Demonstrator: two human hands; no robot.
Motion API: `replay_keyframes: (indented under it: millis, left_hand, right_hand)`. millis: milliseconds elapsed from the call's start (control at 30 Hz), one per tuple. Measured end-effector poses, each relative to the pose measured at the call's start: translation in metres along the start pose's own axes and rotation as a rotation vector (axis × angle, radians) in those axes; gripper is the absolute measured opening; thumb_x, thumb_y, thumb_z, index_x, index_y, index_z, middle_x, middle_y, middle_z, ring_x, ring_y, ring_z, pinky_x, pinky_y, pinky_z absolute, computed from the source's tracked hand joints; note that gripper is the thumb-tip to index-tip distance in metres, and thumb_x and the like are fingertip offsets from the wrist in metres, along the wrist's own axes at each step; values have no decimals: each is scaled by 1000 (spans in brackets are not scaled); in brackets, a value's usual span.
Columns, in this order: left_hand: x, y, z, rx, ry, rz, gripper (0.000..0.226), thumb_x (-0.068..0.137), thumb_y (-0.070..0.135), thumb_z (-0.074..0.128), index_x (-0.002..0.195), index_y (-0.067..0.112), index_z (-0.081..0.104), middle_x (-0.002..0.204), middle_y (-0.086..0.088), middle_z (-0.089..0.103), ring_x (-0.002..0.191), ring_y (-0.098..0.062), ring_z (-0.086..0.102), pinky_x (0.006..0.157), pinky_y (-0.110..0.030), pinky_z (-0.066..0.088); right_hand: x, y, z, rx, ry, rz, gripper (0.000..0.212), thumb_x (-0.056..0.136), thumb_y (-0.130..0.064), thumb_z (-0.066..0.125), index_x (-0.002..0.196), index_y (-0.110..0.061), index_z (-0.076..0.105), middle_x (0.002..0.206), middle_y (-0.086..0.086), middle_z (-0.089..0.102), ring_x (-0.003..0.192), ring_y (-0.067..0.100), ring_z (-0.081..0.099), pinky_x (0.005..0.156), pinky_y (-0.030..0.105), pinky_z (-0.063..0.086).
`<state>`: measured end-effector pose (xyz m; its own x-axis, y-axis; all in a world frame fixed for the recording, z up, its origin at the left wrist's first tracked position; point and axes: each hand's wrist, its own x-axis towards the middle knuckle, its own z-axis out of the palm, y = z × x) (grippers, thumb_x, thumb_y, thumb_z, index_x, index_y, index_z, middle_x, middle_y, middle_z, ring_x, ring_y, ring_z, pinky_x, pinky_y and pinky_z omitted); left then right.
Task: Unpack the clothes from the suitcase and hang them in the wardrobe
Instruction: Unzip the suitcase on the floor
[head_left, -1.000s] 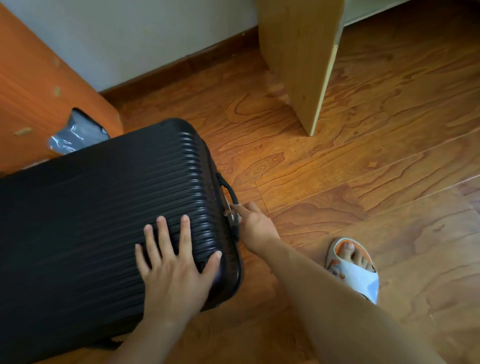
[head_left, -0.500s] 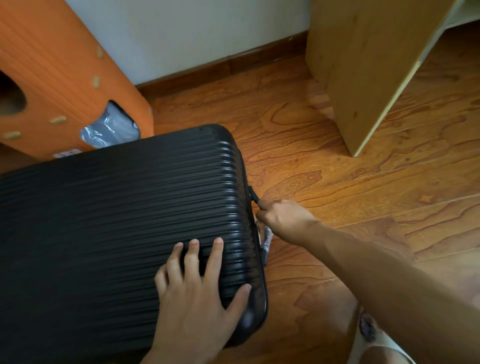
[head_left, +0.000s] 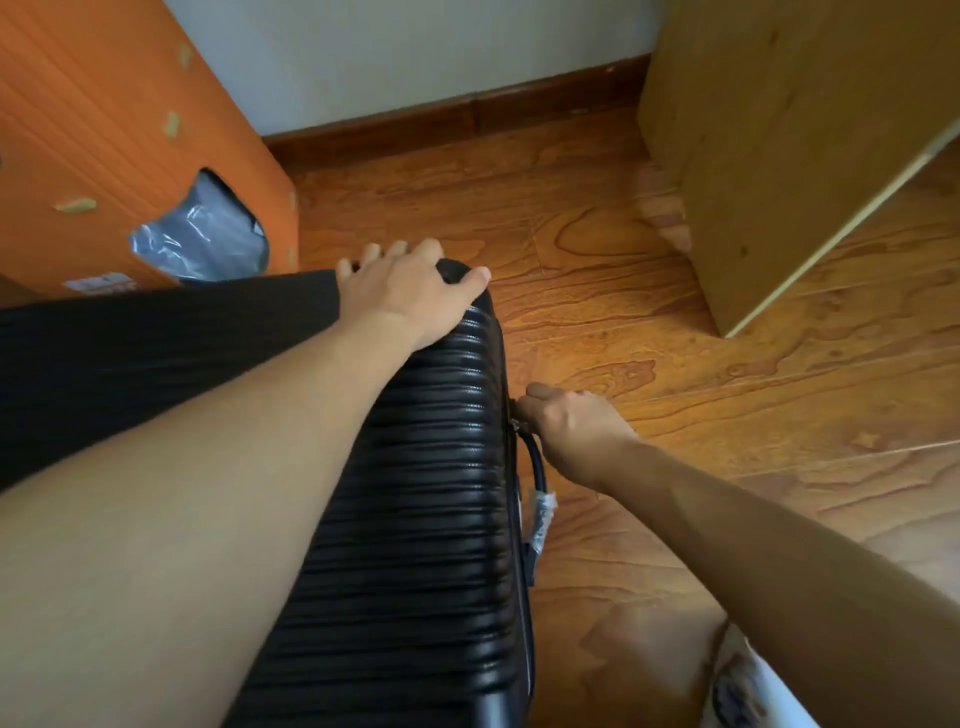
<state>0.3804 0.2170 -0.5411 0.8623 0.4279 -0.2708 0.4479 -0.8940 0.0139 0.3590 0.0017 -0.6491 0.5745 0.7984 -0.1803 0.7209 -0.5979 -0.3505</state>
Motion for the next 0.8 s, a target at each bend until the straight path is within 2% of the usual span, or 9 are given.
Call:
replay_keyframes:
  millis: [133,200,300,400,467,533,633,733,800]
  left_hand:
    - [-91,29,13,-33,-23,134,70,85,85,28,128,38,57,130,3,58,126,-29,45,110,-52,28]
    - [-150,46,23,-29,-94,207,70,84,84,30,128,39,59,127,5,59,124,-27,44,112,-52,26]
    - [-230,61,36,-60,-181,332,68,84,80,38,130,36,61,126,4,60,124,-27,46,116,-53,24]
    - [-290,69,48,-82,-274,414,61,85,75,44,124,33,62,124,4,61,125,-26,49,119,-54,22]
    - [-312,76,54,-97,-313,438,57,83,72,49,119,31,64,122,2,62,124,-27,52,118,-55,23]
    - [-319,80,61,-90,-286,439,56,80,69,54,116,29,67,118,0,63,120,-27,55,117,-55,25]
    - [-316,84,66,-65,-243,455,55,82,67,53,115,25,67,115,-3,63,116,-28,54,116,-57,27]
    - [-314,86,70,-31,-247,472,56,85,65,50,116,22,66,113,-6,62,113,-30,53,115,-60,27]
    - [-314,85,73,-31,-253,470,56,86,65,48,117,21,65,113,-7,61,112,-30,52,116,-60,26]
  right_hand:
    - [-91,-21,4,69,-229,53,37,93,-5,50,124,-24,53,114,1,53,92,34,64,65,39,47]
    - [-140,-37,8,41,-380,33,44,94,-5,49,134,-24,47,120,3,57,102,35,63,78,43,53]
    - [-192,-37,-3,7,-520,34,35,102,-16,40,136,-21,46,130,7,60,117,34,59,92,43,46]
    - [-209,-8,-11,24,-540,18,21,100,-22,47,120,-23,47,123,5,60,112,30,62,82,38,44]
    - [-199,11,-7,-51,-517,-111,29,89,-19,62,116,-22,50,107,3,63,88,28,68,63,35,40]
    - [-180,21,2,-167,-507,-303,27,83,-20,67,106,-22,54,88,1,63,64,26,65,51,31,33]
    - [-143,18,9,-208,-415,-456,18,90,-15,61,107,-16,60,86,6,62,60,27,63,50,32,33]
    - [-104,5,11,-221,-273,-569,20,81,-6,70,98,-13,61,79,7,61,53,26,59,44,31,35]
    - [-91,-1,13,-262,-273,-612,25,78,-4,73,97,-12,61,77,6,60,52,25,57,45,31,32]
